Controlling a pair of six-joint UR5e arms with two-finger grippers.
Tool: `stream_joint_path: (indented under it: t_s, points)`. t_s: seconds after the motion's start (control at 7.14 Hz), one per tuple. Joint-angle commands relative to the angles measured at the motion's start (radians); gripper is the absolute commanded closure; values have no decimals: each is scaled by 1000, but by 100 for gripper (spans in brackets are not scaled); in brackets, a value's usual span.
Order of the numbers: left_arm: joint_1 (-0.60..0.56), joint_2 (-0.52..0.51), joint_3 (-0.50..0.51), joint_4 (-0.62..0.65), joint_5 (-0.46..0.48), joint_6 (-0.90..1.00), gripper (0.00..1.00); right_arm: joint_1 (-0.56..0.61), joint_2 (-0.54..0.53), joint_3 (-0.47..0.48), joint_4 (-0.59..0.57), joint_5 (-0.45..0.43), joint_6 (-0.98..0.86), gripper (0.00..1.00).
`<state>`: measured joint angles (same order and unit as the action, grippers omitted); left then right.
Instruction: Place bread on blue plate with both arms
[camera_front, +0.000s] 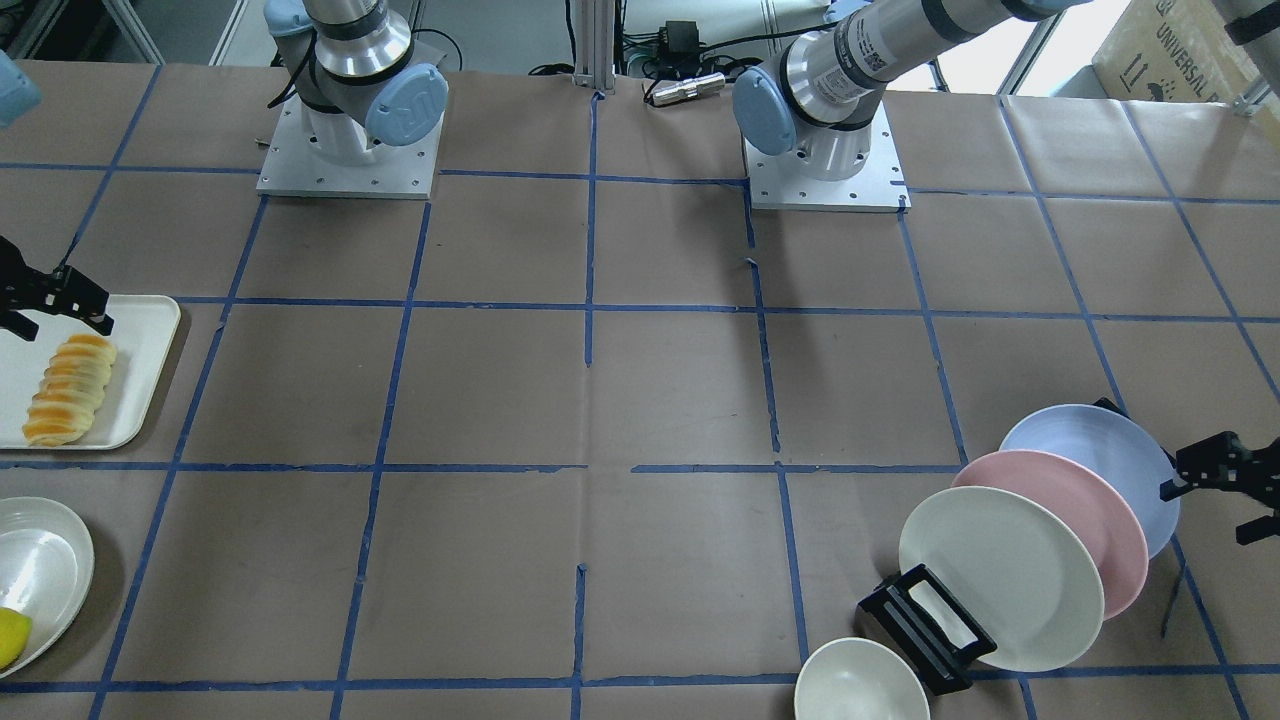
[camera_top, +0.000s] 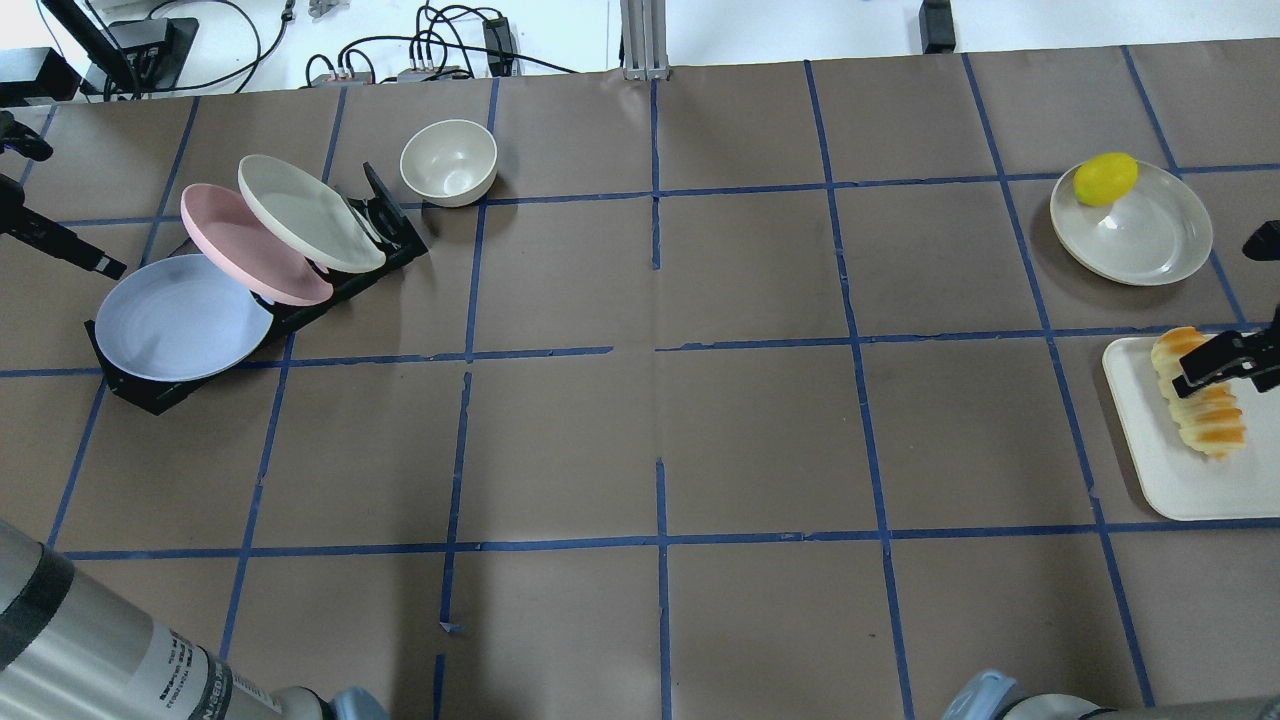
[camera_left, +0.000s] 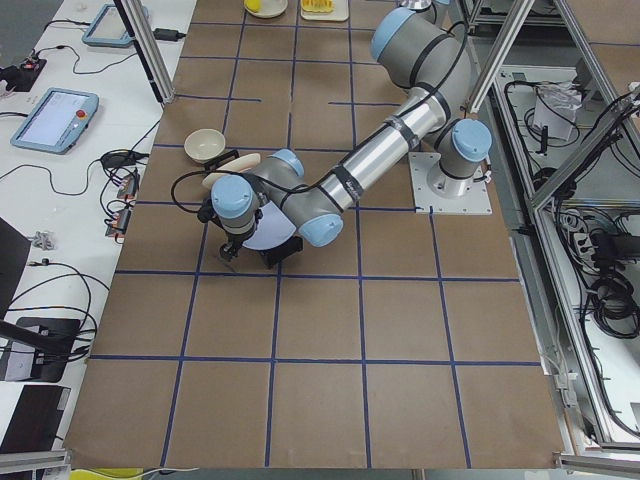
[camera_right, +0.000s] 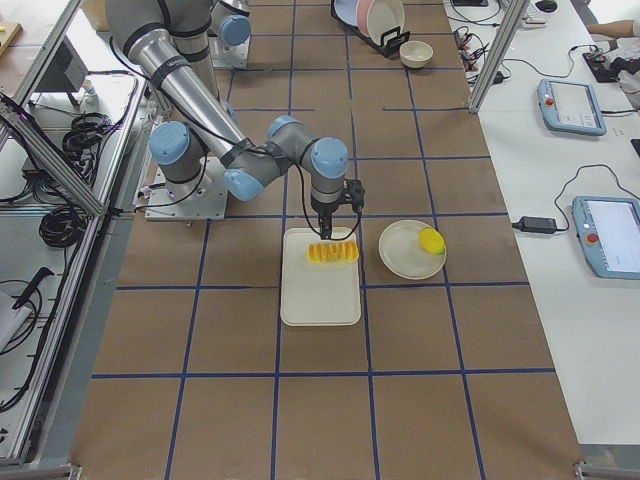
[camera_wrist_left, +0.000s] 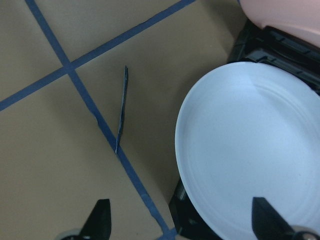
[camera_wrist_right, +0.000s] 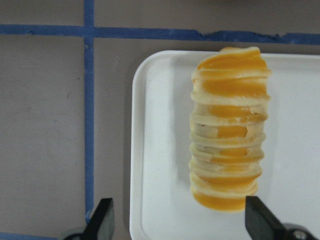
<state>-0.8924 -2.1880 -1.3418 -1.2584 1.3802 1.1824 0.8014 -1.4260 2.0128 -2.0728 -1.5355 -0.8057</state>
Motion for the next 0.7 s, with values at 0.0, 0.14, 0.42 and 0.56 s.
stream_joint_path:
  t_s: [0.0,0.14,0.42,0.56]
  points:
    - [-14,-55,-9,-1,3,-55,0,-44,85,-2,-64,2,-3,8]
    - [-13,-74,-10,-1,5,-56,0,-44,122,0,-96,2,-1,8]
    - [-13,-70,-4,-9,13,-99,58,-41,131,0,-125,2,-1,9]
    - [-19,-59,-3,-12,35,-139,79,-41,131,0,-133,2,-1,15]
